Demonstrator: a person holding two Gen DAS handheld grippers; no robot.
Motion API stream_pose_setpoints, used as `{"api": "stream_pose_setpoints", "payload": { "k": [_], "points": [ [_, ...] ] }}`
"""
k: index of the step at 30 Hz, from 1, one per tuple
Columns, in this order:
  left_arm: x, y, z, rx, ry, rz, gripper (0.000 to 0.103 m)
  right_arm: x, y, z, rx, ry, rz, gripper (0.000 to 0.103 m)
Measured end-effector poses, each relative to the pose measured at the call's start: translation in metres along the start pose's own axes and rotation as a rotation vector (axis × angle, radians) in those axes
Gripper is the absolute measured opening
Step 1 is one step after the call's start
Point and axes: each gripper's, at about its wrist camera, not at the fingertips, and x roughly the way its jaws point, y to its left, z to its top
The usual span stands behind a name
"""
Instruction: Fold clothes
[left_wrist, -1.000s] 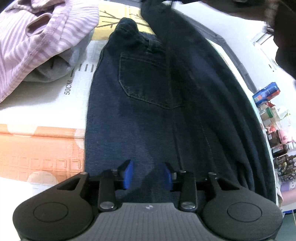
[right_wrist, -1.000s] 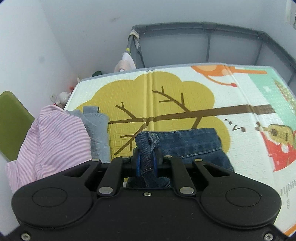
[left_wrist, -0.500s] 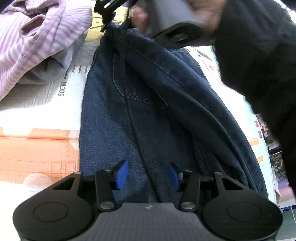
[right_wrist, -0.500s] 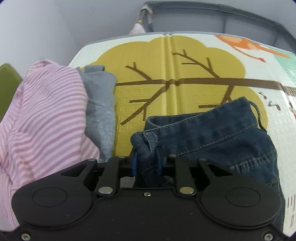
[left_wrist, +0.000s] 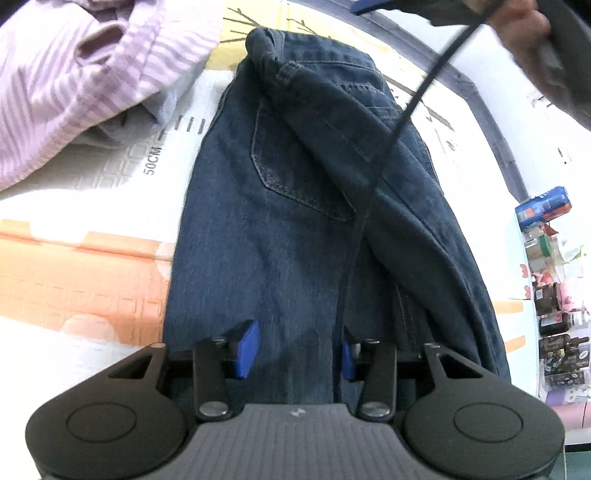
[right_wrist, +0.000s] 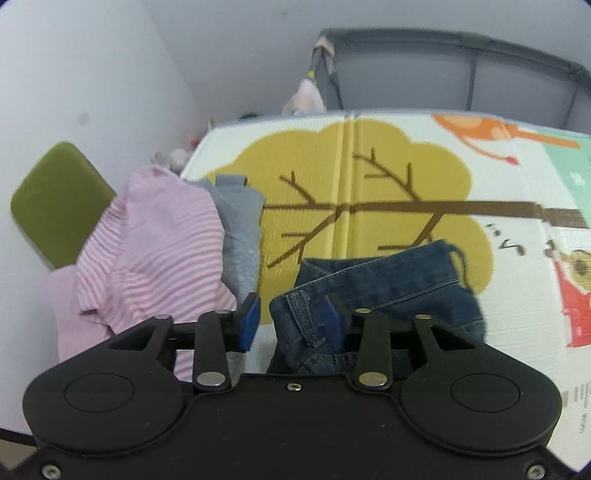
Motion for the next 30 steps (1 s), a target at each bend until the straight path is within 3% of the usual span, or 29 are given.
{"api": "stream_pose_setpoints", "payload": {
  "k": [8,14,16,22,25,27,30],
  "points": [
    [-0.04,-0.023,-0.007,0.037,-0.029,0.026,0.048,-0.066,-0.028,-0.026,-0.034,-0.013,-0.011,0.041],
    [-0.058,-0.054,-0.015,0.082,-0.049,0.027,0.053,-0.126,-0.057,-0.072,-0.034,-0.011,0.014,0.041],
    [-0.061,-0.064,-0.018,0.101,-0.054,0.029,0.059,-0.153,-0.064,-0.091,-0.041,-0.025,0.021,0.041],
    [-0.082,-0.097,-0.039,0.197,-0.037,-0.075,0.062,-0.231,-0.085,-0.143,-0.05,-0.094,0.015,0.045],
    [-0.094,-0.117,-0.054,0.293,-0.01,-0.154,0.062,-0.263,-0.102,-0.165,-0.034,-0.175,-0.038,0.046],
    [-0.102,-0.132,-0.065,0.347,-0.004,-0.172,0.062,-0.279,-0.113,-0.179,-0.031,-0.228,-0.092,0.047],
    [-0.111,-0.153,-0.079,0.412,0.004,-0.177,0.062,-0.294,-0.134,-0.197,0.018,-0.239,-0.121,0.047]
  ]
}}
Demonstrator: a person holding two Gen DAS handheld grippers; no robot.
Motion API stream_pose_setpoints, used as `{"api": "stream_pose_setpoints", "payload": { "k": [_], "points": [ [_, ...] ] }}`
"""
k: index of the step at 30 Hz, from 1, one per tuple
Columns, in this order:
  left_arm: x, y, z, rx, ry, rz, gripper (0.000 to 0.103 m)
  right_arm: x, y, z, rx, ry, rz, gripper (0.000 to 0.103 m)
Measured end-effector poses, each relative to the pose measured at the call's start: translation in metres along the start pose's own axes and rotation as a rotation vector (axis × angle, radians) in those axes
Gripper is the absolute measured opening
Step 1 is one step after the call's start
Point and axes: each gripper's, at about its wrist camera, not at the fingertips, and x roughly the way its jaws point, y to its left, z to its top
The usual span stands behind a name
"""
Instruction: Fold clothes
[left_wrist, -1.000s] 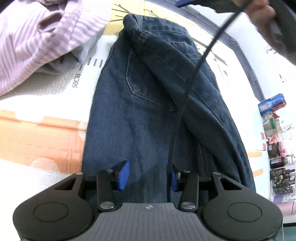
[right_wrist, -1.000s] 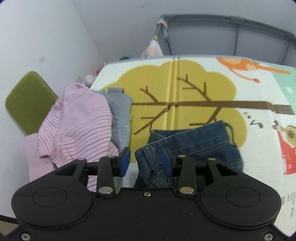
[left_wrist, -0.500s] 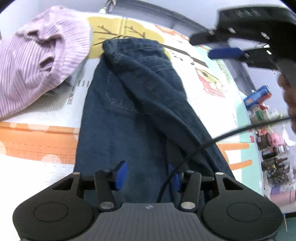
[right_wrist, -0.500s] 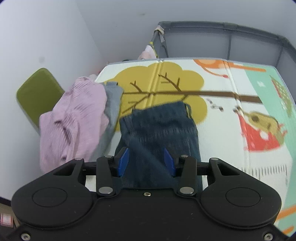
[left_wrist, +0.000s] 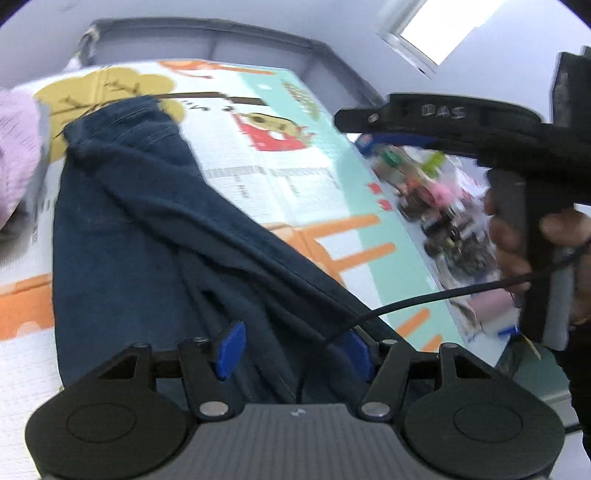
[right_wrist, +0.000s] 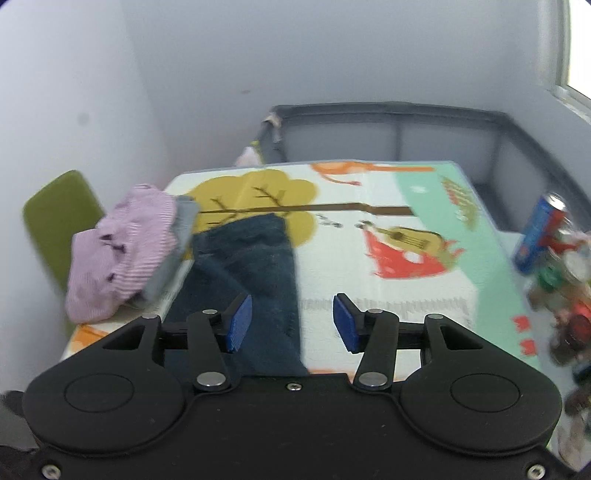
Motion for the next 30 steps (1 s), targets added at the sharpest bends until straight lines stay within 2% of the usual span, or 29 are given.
{"api": "stream_pose_setpoints", "payload": {
  "k": [4,9,10,16,24,30],
  "points": [
    [-0.006,-0.022,-0.004,0.04,0.013,-0.04,0.063,-0.02,-0.035,-0.021,0.067,-0.011,-0.032,0.047],
    [-0.01,-0.035,-0.004,0.055,0.023,-0.091,0.065,-0.031,-0.077,-0.049,0.059,-0.003,-0.152,0.047],
    [-0.008,-0.036,-0.003,0.051,0.021,-0.074,0.066,-0.032,-0.088,-0.056,0.077,0.005,-0.162,0.047],
    [0.018,-0.046,0.008,0.036,0.046,0.037,0.066,-0.039,-0.126,-0.105,0.133,0.056,-0.16,0.048],
    [0.081,-0.047,0.021,-0.039,0.105,0.104,0.065,-0.036,-0.158,-0.174,0.164,0.153,-0.086,0.048],
    [0.126,-0.065,0.027,-0.073,0.136,0.12,0.065,-0.039,-0.18,-0.216,0.13,0.209,-0.036,0.048]
  ]
}}
